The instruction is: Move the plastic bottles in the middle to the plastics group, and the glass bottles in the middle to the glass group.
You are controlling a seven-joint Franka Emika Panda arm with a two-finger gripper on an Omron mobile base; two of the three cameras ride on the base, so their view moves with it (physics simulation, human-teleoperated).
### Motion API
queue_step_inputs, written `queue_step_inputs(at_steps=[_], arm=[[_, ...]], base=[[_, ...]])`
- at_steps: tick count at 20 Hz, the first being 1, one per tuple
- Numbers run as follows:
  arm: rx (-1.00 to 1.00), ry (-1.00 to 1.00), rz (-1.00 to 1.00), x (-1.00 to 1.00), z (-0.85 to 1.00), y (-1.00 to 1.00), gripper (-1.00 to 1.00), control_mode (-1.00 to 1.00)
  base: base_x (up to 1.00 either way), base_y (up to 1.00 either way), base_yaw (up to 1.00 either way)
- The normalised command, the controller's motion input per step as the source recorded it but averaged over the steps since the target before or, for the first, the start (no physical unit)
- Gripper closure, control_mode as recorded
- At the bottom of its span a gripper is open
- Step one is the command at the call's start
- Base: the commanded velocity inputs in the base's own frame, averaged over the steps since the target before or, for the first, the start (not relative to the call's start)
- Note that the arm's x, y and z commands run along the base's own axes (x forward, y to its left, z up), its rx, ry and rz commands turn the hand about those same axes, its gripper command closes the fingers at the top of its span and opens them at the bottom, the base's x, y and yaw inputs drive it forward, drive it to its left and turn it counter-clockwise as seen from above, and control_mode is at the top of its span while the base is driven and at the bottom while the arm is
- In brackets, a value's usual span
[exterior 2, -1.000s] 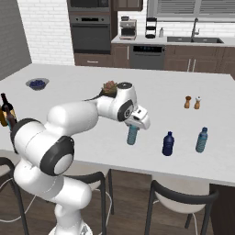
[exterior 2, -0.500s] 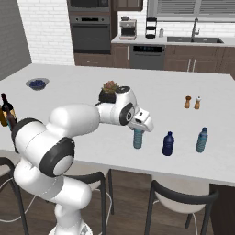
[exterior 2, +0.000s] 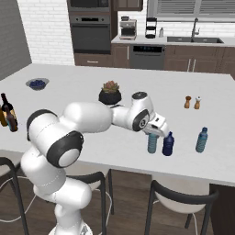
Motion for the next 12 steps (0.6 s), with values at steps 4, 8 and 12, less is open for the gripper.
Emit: queue_step_inputs(at_steps=[4,8,12], arm=[[0.0,-0.13,0.0,0.0,-0.36,0.0,1.0,-1.0],[0.0,-0.12,0.0,0.0,-0.41,0.0,1.0,-1.0],[0.0,-0.1,0.0,0.0,-0.43,0.0,1.0,-1.0]], base=[[0.0,0.0,0.0],[0.0,0.0,0.0],[0.0,0.0,0.0]])
